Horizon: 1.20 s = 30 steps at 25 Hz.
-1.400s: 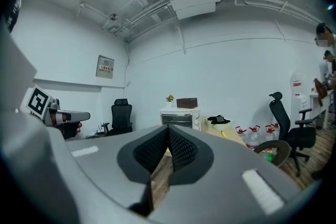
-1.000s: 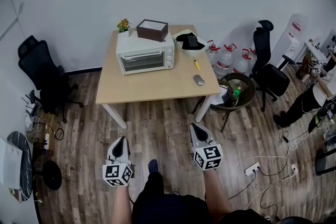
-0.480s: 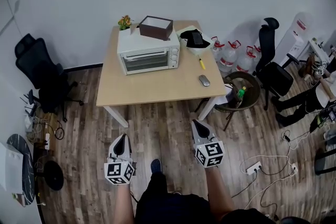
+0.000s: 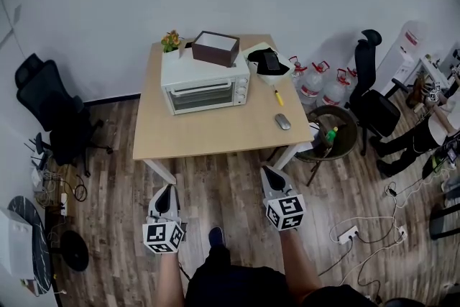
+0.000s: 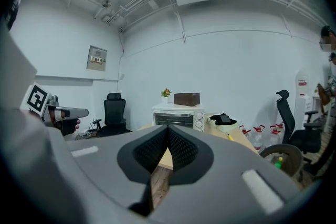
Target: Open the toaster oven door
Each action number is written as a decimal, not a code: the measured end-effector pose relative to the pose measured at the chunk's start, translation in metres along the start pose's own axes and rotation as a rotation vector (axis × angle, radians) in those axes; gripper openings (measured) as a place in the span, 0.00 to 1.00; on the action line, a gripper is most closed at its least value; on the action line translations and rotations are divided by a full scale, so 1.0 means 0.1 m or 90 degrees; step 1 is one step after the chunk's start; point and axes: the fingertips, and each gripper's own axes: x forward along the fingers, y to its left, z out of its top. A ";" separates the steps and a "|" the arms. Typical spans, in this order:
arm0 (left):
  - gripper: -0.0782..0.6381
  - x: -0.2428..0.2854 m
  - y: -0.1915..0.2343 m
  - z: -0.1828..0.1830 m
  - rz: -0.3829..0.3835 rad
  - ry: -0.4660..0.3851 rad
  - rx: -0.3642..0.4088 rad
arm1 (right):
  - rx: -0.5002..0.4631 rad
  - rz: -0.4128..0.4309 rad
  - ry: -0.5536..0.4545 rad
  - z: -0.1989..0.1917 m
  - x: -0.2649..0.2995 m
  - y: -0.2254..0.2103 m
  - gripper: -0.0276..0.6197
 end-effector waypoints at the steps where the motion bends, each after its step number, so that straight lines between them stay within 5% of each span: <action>1: 0.10 0.05 0.03 0.02 -0.004 0.000 0.000 | 0.000 -0.004 0.000 0.02 0.05 0.00 0.04; 18: 0.10 0.95 0.70 0.39 -0.041 -0.005 0.027 | 0.000 -0.038 0.009 0.15 1.03 0.02 0.05; 30: 0.10 1.34 0.74 0.41 -0.062 0.004 0.029 | 0.009 -0.036 0.008 0.18 1.35 -0.10 0.05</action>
